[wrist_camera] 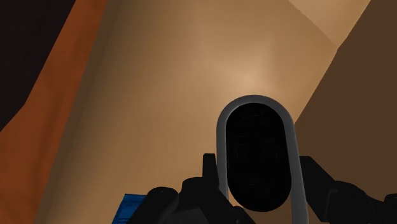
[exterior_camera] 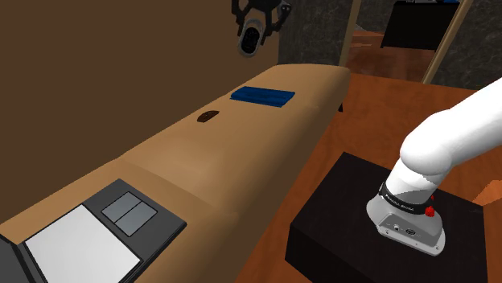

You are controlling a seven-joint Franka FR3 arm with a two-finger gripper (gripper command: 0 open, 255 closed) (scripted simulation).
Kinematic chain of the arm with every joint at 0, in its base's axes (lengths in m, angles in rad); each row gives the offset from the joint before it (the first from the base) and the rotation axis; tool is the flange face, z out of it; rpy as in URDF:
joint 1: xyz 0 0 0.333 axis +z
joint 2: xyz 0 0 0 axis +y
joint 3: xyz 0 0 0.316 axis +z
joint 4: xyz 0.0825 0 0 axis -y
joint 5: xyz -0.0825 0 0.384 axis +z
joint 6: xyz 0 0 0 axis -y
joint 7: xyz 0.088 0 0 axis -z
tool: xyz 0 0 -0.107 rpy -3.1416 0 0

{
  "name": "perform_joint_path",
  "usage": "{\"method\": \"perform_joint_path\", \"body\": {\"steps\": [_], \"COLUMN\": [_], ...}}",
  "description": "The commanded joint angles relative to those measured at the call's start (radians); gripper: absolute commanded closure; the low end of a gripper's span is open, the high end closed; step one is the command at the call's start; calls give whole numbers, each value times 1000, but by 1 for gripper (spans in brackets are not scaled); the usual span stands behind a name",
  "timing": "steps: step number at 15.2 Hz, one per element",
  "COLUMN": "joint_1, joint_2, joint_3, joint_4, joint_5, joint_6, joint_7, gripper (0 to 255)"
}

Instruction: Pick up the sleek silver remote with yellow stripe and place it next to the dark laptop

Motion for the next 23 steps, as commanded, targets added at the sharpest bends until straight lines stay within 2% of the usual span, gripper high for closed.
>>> {"method": "perform_joint_path", "body": {"steps": [1, 6, 10, 12, 14, 23], "joint_1": [-9, -32, -30, 2, 71, 30], "joint_2": [59, 225, 407, 523, 646, 572], "joint_3": [56, 207, 345, 408, 446, 423], "joint_4": [53, 211, 373, 472, 582, 390], "joint_5": [-22, -120, -276, -390, -514, -448], "joint_6": [11, 10, -20, -54, -103, 47], "joint_7": [54, 205, 354, 439, 517, 508], "gripper": [255, 255, 255, 255, 255, 255]}}
